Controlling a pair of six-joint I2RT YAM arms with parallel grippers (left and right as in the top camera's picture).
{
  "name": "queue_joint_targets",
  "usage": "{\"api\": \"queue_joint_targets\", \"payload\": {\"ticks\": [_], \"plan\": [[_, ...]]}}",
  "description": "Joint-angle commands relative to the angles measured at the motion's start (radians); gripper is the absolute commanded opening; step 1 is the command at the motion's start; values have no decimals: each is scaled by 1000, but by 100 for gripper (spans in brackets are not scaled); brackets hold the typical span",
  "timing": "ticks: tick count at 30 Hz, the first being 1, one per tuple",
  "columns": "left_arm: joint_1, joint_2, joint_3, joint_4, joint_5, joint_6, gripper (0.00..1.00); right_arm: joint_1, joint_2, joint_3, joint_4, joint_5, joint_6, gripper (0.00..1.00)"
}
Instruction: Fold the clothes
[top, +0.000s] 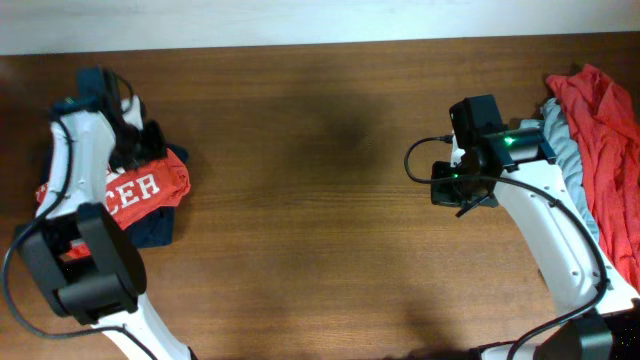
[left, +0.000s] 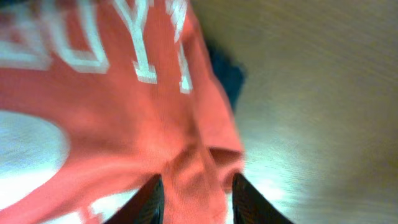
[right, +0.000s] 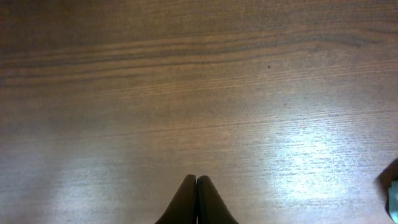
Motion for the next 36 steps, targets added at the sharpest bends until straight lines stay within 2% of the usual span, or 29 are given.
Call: {"api": "queue_joint_targets", "payload": {"ticks": [1, 5, 10, 14, 17, 19, 20, 22, 24, 26, 29, 36], "plan": [[-6, -128, 204, -96, 11, 78, 40, -6, -6, 17, 0, 5, -2, 5], [-14, -198, 414, -246, 11, 156, 42, -6, -23, 68, -12, -44, -98, 14], [-32, -331, 652, -401, 11, 265, 52, -6, -109, 230, -36, -83, -117, 21], [-74, -462, 684, -478, 102, 470, 57, -6, -222, 356, -53, -101, -116, 26], [-112, -544, 671, -523, 155, 516, 65, -6, -329, 394, -59, -101, -116, 31], [-130, -583, 657, -564, 154, 512, 78, -6, -402, 394, -69, -101, -116, 35], [-134, -597, 645, -578, 154, 492, 99, -6, -442, 394, -84, -101, -116, 38], [-134, -626, 597, -598, 154, 407, 99, -6, -510, 394, -123, -101, -116, 47], [-134, -647, 535, -603, 150, 379, 99, -6, -561, 394, -165, -101, -116, 55], [-135, -671, 440, -595, 151, 380, 99, -6, -599, 394, -205, -100, -116, 67], [-146, -700, 281, -556, 175, 379, 99, -6, -641, 394, -251, -100, -116, 99], [-157, -705, 10, -467, 214, 380, 99, -6, -658, 394, -266, -101, -116, 99]]}}
